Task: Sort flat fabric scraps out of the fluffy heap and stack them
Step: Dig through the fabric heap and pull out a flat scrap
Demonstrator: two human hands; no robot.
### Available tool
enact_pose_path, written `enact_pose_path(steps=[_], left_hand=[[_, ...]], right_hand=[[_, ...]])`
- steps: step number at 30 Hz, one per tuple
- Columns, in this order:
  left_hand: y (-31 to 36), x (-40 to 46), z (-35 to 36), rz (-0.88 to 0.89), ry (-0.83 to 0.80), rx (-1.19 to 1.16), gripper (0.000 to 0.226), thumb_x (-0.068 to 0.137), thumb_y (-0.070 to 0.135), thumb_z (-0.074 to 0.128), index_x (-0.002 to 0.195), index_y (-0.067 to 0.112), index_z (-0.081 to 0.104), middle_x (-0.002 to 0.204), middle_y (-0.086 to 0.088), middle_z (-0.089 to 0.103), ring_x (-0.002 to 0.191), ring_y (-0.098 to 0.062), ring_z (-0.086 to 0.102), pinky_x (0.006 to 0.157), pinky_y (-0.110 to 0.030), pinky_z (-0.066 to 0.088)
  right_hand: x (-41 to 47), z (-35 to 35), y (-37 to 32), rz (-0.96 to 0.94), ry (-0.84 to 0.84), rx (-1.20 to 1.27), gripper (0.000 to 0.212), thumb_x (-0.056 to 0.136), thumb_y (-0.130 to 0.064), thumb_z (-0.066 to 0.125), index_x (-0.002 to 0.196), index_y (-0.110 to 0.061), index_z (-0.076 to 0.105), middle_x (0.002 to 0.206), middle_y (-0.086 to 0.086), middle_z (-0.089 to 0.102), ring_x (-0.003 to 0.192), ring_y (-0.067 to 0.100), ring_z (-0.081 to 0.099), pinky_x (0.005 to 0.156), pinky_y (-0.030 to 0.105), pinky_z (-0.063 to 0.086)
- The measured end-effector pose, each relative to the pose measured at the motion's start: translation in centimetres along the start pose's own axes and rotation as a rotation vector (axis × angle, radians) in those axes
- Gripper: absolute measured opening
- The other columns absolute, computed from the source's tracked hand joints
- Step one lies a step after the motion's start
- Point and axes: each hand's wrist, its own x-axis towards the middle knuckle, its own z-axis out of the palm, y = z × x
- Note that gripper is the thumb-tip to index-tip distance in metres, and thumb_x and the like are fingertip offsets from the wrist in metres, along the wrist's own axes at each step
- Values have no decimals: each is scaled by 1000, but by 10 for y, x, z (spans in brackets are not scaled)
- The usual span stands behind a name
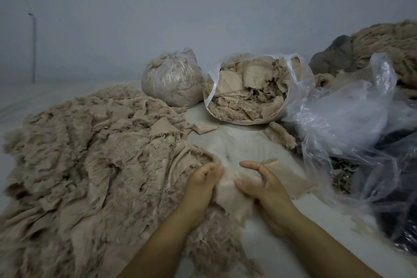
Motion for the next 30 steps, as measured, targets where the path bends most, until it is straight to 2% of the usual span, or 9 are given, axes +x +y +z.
enact_pose_path(steps=[2, 4, 8, 15, 19, 21, 24, 28, 30], left_hand=[[1, 1, -3, 4, 71, -48, 20, 91, 22, 56, 75, 15, 65, 68, -3, 63, 65, -18, 56, 60, -31, 46], [-1, -3, -2, -2, 36, -33, 21, 92, 19, 56, 72, 15, 62, 64, 1, 61, 60, -12, 54, 54, -24, 46], [0, -6, 5, 18, 101, -52, 20, 94, 18, 53, 76, 10, 55, 60, 2, 56, 54, -9, 51, 50, -23, 45], [5, -5, 1, 42, 239, 32, 30, 95, 20, 52, 66, 12, 52, 50, 3, 50, 47, -12, 44, 48, -27, 38], [2, -5, 0, 1, 234, 5, 30, 96, 20, 51, 67, 11, 50, 49, 0, 47, 44, -13, 42, 45, -25, 36], [2, -3, -7, -6, 257, -31, 30, 97, 20, 48, 68, 12, 46, 42, 5, 36, 35, -7, 30, 37, -17, 27], [4, 4, -25, 18, 327, -4, 27, 99, 19, 45, 73, 13, 44, 39, 7, 26, 33, -6, 20, 35, -15, 17], [-5, 2, -22, 128, 195, 273, 35, 97, 18, 48, 63, 18, 41, 43, 9, 36, 39, -5, 29, 39, -20, 25], [-10, -1, -16, 175, 122, 404, 38, 95, 15, 51, 59, 22, 42, 47, 9, 39, 45, -7, 32, 46, -25, 28]], right_hand=[[1, 2, 2, 57, 48, 110, 52, 64, -18, 75, 111, -5, 58, 96, 17, 66, 82, 26, 65, 72, 40, 55], [-1, 6, 6, 86, 69, 87, 43, 71, -20, 73, 105, 2, 58, 89, 17, 66, 78, 25, 63, 70, 39, 53], [-3, 11, 4, -63, 261, 13, 13, 88, -4, 63, 98, -6, 55, 80, 11, 64, 57, 12, 63, 49, 26, 52], [0, 3, -6, -280, 345, -173, 24, 88, -4, 62, 95, -26, 58, 62, -13, 67, 53, -2, 57, 49, 13, 45], [2, -1, -12, -288, 359, -175, 21, 87, -7, 65, 92, -27, 64, 56, -5, 64, 52, 2, 54, 49, 13, 43], [7, -11, -28, -326, 417, -201, 21, 86, -6, 66, 89, -27, 65, 62, -8, 67, 59, 2, 57, 56, 12, 46], [19, -38, -64, -275, 396, -233, 21, 87, -9, 67, 92, -29, 66, 104, 1, 68, 91, 13, 63, 81, 26, 53], [31, -67, -102, -156, 254, -483, 19, 85, -13, 70, 95, -29, 67, 87, -1, 66, 63, -1, 62, 54, 12, 48], [35, -75, -100, -110, 250, -471, 18, 86, -9, 68, 96, -23, 68, 86, -6, 64, 61, -4, 61, 54, 12, 48]])
